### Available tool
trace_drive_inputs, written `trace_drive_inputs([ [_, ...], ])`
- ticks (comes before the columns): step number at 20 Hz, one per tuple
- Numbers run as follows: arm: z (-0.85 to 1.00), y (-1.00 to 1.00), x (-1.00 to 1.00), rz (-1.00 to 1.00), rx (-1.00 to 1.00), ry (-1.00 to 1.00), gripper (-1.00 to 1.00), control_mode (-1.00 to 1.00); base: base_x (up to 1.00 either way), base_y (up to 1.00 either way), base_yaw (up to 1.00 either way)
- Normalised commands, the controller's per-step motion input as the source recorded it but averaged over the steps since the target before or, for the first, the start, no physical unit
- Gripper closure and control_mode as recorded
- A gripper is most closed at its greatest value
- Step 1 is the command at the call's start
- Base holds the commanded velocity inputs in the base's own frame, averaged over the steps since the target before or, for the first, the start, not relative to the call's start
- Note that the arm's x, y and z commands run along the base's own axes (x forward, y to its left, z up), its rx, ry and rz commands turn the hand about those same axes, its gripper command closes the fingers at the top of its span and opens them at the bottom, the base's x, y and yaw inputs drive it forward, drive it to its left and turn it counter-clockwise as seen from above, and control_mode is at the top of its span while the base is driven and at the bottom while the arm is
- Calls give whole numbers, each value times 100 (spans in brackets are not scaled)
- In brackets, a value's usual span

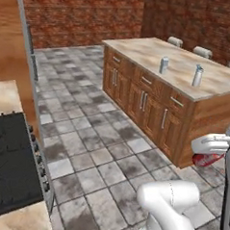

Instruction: Move the drinks to the dining counter.

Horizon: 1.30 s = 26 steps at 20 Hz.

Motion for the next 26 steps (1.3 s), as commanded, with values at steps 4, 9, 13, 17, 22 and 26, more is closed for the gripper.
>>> trace_drive_inputs([
  [4, 0, 0, 0, 0, 0, 0, 100, 100, 56, -37, -65],
  [9, 0, 0, 0, 0, 0, 0, 100, 100, 100, -98, 3],
  [13, 0, 0, 0, 0, 0, 0, 100, 100, 100, -100, 17],
  [17, 0, 0, 0, 0, 0, 0, 100, 100, 100, -100, 16],
  [22, 0, 0, 0, 0, 0, 0, 100, 100, 100, -100, 17],
  [26, 0, 0, 0, 0, 0, 0, 100, 100, 100, -96, 17],
])
